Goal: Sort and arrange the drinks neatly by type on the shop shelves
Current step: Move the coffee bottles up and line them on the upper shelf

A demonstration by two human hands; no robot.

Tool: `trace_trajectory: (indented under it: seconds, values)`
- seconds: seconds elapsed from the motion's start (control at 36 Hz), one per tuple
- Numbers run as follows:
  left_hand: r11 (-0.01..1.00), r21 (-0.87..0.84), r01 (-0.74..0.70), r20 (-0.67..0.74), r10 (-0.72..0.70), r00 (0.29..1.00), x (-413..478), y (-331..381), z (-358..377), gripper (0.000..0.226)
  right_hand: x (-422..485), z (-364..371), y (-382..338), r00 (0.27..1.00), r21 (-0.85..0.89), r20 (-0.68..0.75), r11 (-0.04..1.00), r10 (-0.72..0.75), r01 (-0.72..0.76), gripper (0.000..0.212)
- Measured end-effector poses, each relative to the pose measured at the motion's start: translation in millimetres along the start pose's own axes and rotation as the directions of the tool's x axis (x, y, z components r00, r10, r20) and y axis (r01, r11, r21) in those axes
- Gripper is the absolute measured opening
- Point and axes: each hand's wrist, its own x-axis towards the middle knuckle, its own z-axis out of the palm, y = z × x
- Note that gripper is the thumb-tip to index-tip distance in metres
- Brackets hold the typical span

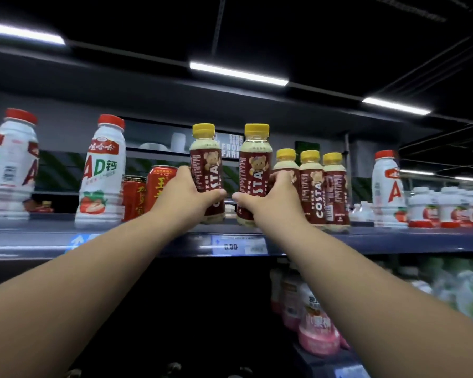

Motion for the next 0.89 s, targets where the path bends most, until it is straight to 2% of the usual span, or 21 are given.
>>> trace_trajectory:
  seconds: [0.17,0.28,0.42,0.67,0.83,0.89]
  values:
    - [0.995,0.093,0.024,-0.034,-0.021,0.999,5.4,-8.0,0.3,0.060,17.0,26.0,7.3,0.999,-0.021,0.025,0.999,-0.049,0.049,0.068]
    - [0.989,0.145,-0.013,-0.017,0.016,1.000,5.4,-14.0,9.0,0.056,22.7,36.1,14.9,0.994,-0.084,0.098,0.994,-0.055,0.063,0.067]
    - [0.998,0.058,-0.026,0.013,0.025,1.000,3.5,-20.1,12.2,0.048,20.6,33.1,25.7,0.987,-0.182,0.141,0.978,-0.081,0.106,0.062]
    - [0.991,0.128,-0.039,0.043,0.033,0.999,2.4,-18.0,14.5,0.053,17.3,32.0,29.9,0.981,-0.201,0.114,0.964,-0.155,0.176,0.054]
    - [0.985,0.167,-0.039,0.065,0.028,0.998,2.0,-9.1,19.1,0.060,10.0,14.6,38.3,0.939,-0.037,0.087,0.941,-0.333,0.337,0.070]
    - [0.985,0.171,-0.023,0.076,0.010,0.997,2.4,-6.7,21.5,0.061,6.5,0.5,45.3,0.899,-0.063,0.061,0.898,-0.433,0.436,0.067]
